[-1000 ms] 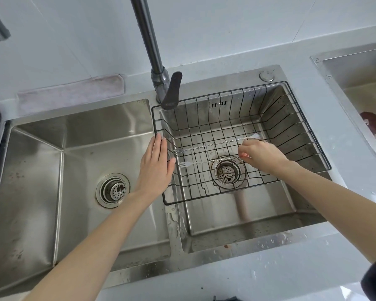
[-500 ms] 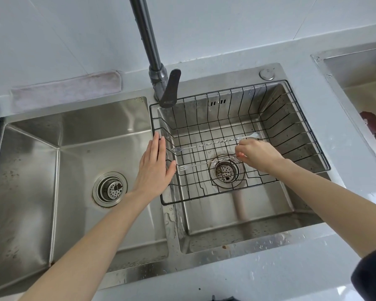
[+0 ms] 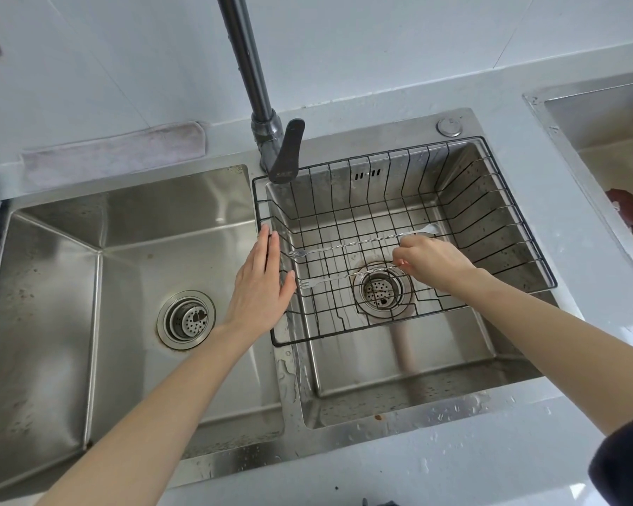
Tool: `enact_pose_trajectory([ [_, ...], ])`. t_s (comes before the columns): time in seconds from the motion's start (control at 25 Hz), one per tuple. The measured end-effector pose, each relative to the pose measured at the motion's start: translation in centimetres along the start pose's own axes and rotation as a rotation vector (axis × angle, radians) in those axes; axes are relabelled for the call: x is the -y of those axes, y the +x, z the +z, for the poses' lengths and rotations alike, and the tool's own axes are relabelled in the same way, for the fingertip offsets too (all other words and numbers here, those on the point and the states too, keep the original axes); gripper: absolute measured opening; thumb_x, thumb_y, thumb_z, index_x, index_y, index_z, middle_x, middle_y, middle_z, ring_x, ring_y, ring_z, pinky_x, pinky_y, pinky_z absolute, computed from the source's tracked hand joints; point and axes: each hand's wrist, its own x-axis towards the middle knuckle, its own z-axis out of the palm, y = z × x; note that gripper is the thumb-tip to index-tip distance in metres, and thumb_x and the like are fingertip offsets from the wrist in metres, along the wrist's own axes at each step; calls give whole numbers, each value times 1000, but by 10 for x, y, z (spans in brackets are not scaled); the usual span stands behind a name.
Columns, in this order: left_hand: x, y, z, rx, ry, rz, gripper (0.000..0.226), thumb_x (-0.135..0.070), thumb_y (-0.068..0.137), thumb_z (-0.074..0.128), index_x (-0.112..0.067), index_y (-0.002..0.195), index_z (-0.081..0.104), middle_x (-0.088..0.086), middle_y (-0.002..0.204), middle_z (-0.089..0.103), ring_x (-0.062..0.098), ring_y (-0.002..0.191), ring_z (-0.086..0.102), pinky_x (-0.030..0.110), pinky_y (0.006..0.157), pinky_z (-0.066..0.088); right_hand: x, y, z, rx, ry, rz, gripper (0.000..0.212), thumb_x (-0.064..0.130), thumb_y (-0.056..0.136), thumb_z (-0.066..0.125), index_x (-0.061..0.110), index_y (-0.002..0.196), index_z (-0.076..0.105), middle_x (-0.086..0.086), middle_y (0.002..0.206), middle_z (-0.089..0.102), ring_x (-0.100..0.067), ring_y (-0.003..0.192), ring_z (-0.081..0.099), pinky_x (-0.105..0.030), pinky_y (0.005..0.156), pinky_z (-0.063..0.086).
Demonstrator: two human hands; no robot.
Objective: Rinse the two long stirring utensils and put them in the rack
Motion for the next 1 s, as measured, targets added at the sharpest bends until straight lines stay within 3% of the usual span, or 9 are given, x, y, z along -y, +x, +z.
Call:
enact_pose_trajectory([
  [0.64, -1, -1, -2, 20, 19, -31, 63, -31, 96, 33, -9, 147, 3, 4, 158, -9, 21, 144, 15, 38, 115, 22, 11, -4, -4, 1, -47, 12, 24, 19, 96, 41, 13, 112, 58, -7, 117, 55, -26, 112, 53, -37, 76, 48],
  [1.0, -5, -2, -34, 3, 53, -69, 61, -37, 96, 29, -17, 148, 4, 4, 159, -2, 22, 147, -1, 40, 119, 4, 39, -5, -34, -125, 1, -1, 31, 30, 94, 45, 15, 118, 57, -4, 122, 58, -25, 115, 53, -41, 92, 45],
])
